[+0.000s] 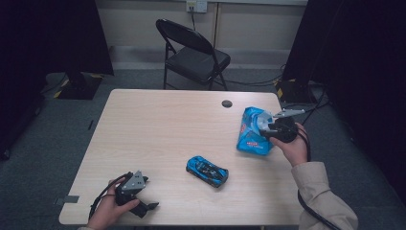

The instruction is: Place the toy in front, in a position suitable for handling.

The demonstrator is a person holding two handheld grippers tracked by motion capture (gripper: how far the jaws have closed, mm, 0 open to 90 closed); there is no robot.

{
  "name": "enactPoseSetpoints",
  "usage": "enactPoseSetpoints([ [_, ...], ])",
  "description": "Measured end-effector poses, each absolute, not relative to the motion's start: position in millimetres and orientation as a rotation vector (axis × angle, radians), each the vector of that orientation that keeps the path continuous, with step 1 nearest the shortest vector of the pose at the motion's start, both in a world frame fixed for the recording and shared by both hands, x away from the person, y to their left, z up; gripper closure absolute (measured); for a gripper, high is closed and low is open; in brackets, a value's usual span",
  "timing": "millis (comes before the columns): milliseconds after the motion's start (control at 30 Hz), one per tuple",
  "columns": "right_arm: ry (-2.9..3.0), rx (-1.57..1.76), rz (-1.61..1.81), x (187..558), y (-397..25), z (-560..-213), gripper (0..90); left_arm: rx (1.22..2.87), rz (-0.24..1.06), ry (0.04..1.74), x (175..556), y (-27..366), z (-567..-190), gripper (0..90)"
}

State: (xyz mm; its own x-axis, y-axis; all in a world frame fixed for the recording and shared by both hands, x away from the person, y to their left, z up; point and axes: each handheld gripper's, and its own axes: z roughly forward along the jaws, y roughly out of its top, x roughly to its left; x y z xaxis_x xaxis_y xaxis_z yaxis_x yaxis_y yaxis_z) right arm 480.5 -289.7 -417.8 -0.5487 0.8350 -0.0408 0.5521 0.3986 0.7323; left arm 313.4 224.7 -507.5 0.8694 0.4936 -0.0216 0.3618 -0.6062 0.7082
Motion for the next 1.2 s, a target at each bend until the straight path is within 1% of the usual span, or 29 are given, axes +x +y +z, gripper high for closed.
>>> enactPoseSetpoints([
  [67, 2.252, 1.207, 0.957, 484.6, -290.5, -420.2, 49.7, 2.284, 0.225, 0.615, 313.3, 224.6, -507.5, 0.0],
  [167, 2.247, 1.228, 0.952, 490.4, -291.7, -425.0, 54.6, 2.287, 0.226, 0.612, 313.5, 224.8, -507.4, 0.0],
  [333, 2.235, 1.252, 0.950, 495.2, -294.2, -430.6, 69.2, 2.286, 0.226, 0.612, 313.4, 224.7, -507.4, 0.0],
  [400, 2.240, 1.258, 0.961, 496.3, -295.0, -431.9, 73.4, 2.286, 0.226, 0.612, 313.4, 224.7, -507.4, 0.0],
  [533, 2.243, 1.255, 0.947, 496.2, -295.2, -432.2, 87.6, 2.279, 0.222, 0.618, 313.3, 224.4, -507.7, 0.0],
  [567, 2.245, 1.248, 0.946, 495.7, -294.7, -430.6, 89.2, 2.279, 0.222, 0.618, 313.3, 224.4, -507.7, 0.0],
  [833, 2.275, 1.231, 0.922, 493.1, -291.0, -422.4, 90.0, 2.279, 0.222, 0.617, 313.3, 224.4, -507.7, 0.0],
  [1200, 2.241, 1.216, 0.959, 485.2, -290.7, -398.3, 90.0, 2.278, 0.222, 0.618, 313.2, 224.3, -507.7, 0.0],
])
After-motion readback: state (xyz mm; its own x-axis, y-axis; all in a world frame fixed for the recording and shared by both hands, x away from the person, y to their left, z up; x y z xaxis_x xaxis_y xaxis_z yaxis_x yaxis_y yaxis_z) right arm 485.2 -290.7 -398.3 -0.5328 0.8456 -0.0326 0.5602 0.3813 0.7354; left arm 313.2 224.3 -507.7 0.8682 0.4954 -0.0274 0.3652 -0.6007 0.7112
